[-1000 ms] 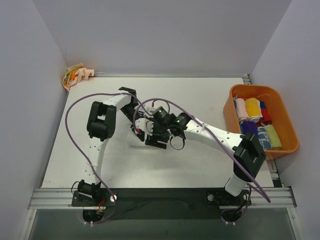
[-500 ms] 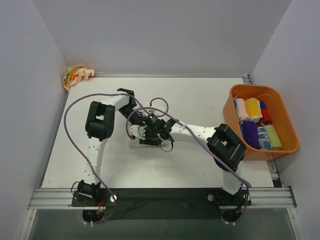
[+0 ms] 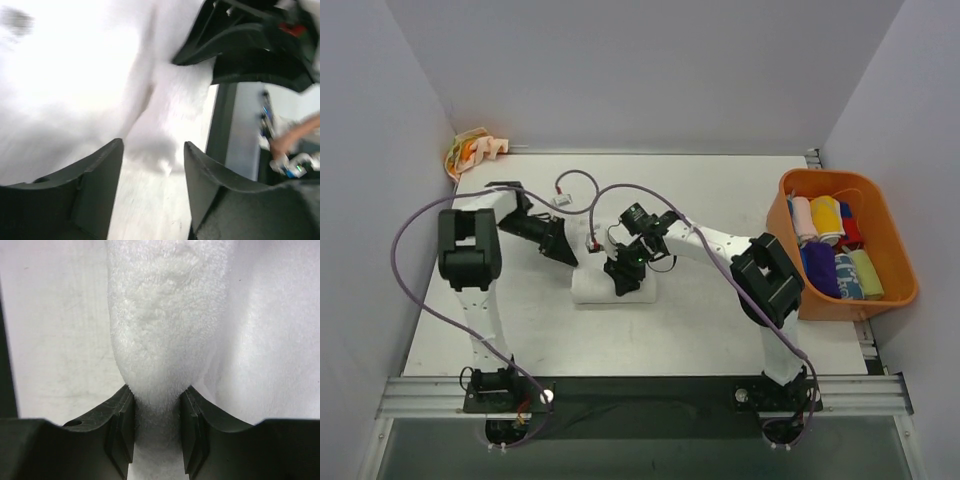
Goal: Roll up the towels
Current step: Roll the towel
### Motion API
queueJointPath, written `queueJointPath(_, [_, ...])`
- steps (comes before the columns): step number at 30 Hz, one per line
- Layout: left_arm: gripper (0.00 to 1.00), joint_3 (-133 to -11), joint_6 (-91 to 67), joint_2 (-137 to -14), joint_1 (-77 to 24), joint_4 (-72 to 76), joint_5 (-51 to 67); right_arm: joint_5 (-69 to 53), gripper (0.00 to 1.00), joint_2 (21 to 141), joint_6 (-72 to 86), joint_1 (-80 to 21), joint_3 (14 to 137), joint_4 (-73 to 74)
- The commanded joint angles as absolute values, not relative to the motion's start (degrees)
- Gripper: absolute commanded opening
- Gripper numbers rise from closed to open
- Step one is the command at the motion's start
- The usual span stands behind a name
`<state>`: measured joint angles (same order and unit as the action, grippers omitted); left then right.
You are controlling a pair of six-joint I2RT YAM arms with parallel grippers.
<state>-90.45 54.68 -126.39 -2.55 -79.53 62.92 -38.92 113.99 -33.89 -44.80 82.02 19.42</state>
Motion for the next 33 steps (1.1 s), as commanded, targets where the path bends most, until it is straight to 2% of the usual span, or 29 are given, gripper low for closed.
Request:
queueJointPath(1, [0.63,-87.1,55.1,-115.8,6.4,-73.0,67.0,-48.2,0.00,119.5,-29.4,-43.8,83.8,40.2])
queueJointPath(5, [0.65,-78.2,51.3,-104.1,10.7,-62.9,64.3,-53.3,0.00,125.2,-27.2,-42.0,89.0,45.7])
queueJointPath(9, [0.66,-64.2,49.7,-91.2,10.4,-51.9,59.0,-58.5,0.00,130.1,-24.8,-40.3,92.5,48.4])
queueJointPath(11, [0.68,-58.9,50.0,-82.6,7.6,-47.7,54.0,-60.2,0.00,131.8,-24.7,-39.9,93.8,49.8])
queueJointPath(14, [0.80,-48.5,49.5,-70.3,0.5,-37.0,46.5,-62.6,0.00,135.3,-26.0,-39.4,97.6,54.7])
queueJointPath(16, [0.87,-43.7,51.3,-64.0,-8.5,-33.7,43.9,-65.0,0.00,138.1,-29.0,-39.1,100.3,58.4])
queueJointPath(23, [0.89,-38.1,55.6,-60.2,-28.5,-24.9,30.2,-66.4,0.00,141.4,-33.6,-38.7,104.1,65.2])
queueJointPath(33, [0.86,-36.3,61.1,-69.5,-40.1,-17.8,26.6,-67.6,0.01,141.9,-35.0,-36.9,104.9,65.4])
